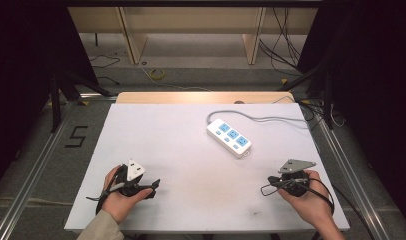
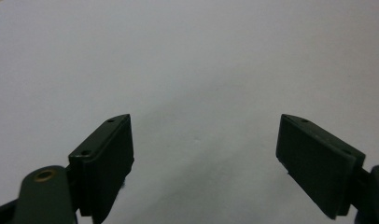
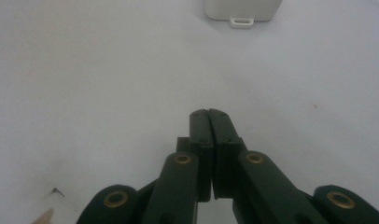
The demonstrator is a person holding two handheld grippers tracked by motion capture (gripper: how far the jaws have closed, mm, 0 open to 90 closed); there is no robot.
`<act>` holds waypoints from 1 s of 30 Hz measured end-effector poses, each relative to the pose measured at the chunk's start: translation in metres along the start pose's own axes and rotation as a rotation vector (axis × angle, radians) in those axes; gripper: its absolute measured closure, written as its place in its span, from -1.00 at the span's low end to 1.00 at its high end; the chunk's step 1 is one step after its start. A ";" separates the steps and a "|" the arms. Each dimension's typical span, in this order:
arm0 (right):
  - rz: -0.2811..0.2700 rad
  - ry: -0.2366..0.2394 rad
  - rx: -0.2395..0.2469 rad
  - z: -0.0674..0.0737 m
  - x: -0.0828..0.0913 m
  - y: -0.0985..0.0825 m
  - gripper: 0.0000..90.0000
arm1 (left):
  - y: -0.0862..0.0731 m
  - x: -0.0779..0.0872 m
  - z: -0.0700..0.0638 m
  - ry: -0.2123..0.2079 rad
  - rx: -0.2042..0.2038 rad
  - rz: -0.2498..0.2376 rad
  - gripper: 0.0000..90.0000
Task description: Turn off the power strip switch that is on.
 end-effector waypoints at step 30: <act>0.022 -0.020 -0.014 -0.010 -0.007 0.025 1.00 | 0.000 0.001 0.000 0.004 0.001 -0.004 -0.57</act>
Point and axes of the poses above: each handheld gripper's, and its own axes: x roughly backward along the jaws, y roughly out of its top, z roughly to its left, the point moved 5 cm from there along -x, roughly forward along the jaws, and after that the axes turned 6 degrees about x, right-handed, at the moved point
